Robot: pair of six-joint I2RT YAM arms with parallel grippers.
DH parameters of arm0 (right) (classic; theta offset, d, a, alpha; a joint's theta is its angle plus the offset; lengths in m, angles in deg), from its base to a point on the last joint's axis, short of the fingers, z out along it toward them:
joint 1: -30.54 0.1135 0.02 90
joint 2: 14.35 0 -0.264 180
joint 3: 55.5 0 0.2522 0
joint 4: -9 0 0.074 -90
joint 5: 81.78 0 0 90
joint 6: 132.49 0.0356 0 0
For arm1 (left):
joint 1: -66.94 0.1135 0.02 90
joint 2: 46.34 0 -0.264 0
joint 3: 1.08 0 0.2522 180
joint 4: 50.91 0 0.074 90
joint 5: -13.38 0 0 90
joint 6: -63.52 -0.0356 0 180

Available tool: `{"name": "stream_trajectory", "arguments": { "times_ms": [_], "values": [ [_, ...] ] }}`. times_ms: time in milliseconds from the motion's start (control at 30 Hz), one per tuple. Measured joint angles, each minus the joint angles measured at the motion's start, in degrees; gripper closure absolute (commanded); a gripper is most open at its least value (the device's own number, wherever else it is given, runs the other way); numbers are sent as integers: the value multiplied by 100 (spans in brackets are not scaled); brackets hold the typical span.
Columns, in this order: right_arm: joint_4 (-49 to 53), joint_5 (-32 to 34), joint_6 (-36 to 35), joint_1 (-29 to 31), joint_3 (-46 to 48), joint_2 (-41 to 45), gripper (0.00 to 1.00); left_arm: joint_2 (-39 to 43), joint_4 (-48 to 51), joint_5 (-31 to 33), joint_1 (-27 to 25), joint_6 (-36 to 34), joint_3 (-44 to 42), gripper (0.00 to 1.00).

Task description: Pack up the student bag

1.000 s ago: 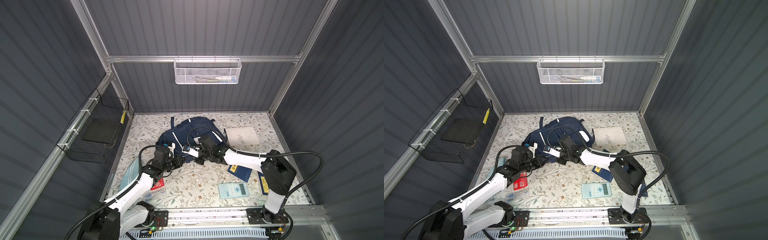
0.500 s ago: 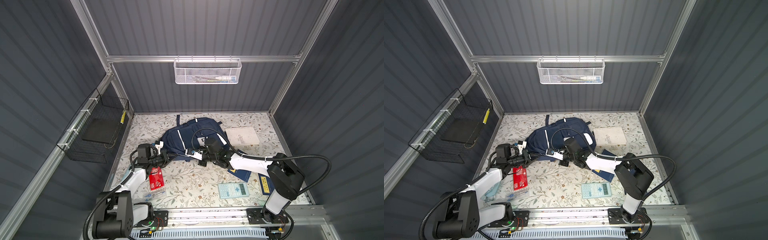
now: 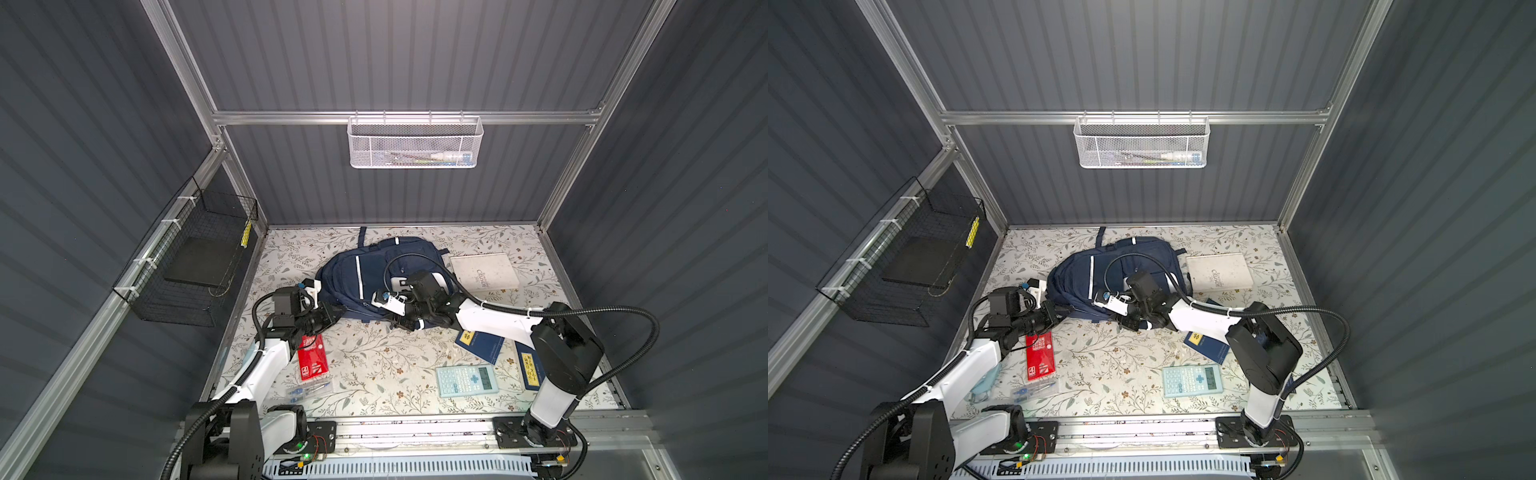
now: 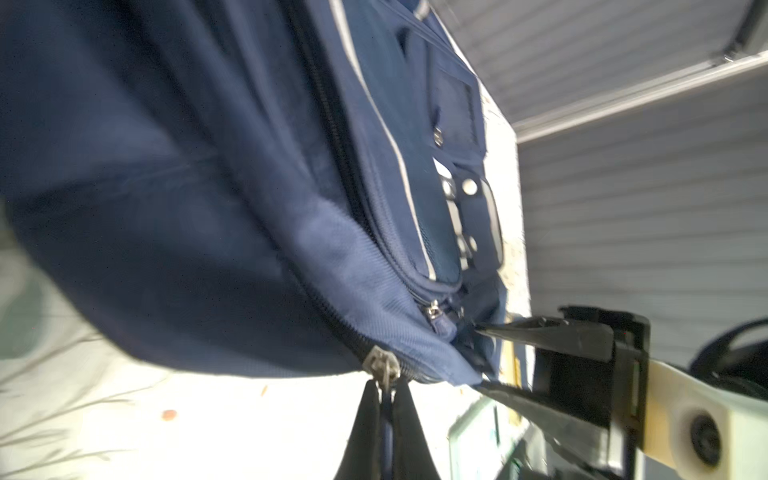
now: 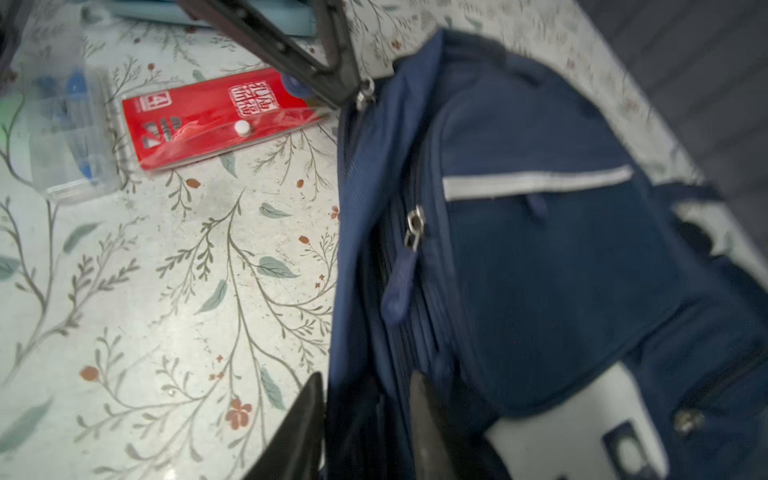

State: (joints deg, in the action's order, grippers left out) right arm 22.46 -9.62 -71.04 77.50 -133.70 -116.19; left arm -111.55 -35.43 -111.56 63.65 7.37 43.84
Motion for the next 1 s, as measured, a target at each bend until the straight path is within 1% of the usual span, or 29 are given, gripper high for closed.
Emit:
{"name": "stream_trajectory", "arguments": {
  "times_ms": [100,200,233,267,333,367,400,500,600,667,700,733,767,800,833,867,900,933,1000],
  "values": [
    [208,199,240,138,-522,-420,44,98,59,214,-151,17,0,100],
    [238,293,490,317,-931,-748,35,297,133,306,-199,42,0,100],
    [219,337,560,385,-973,-796,37,319,133,306,-203,68,0,100],
    [195,411,616,457,-1001,-831,47,323,129,299,-205,103,0,100],
    [168,577,682,564,-1110,-933,80,321,140,297,-205,181,-2,100],
    [153,675,741,599,-1198,-1010,92,321,151,310,-205,208,-2,100],
    [107,745,778,608,-1237,-1056,99,315,173,334,-188,234,-2,100],
    [-111,789,798,610,-1058,-1016,100,160,177,264,-9,236,22,100],
    [-455,723,625,597,-754,-927,100,-223,264,-192,313,170,138,100],
    [-616,560,514,557,-625,-887,100,-466,393,-533,494,98,251,100],
    [-654,459,474,522,-592,-874,100,-538,433,-636,531,72,295,96],
    [-664,345,428,479,-570,-852,100,-614,485,-741,557,39,363,96],
    [-660,243,391,428,-557,-831,100,-671,533,-807,560,0,433,100],
    [-651,153,365,382,-553,-811,100,-721,614,-846,560,-59,520,100],
    [-651,44,341,326,-553,-791,100,-763,699,-879,560,-131,621,94],
    [-651,-52,321,282,-553,-767,100,-785,776,-914,560,-199,713,85],
    [-645,-131,304,245,-553,-743,100,-789,820,-922,557,-269,769,81],
    [-483,-243,275,201,-546,-686,100,-776,752,-673,588,-315,813,76],
    [-35,-487,214,105,-461,-535,100,-763,417,-304,782,-337,833,75]
  ]
}}
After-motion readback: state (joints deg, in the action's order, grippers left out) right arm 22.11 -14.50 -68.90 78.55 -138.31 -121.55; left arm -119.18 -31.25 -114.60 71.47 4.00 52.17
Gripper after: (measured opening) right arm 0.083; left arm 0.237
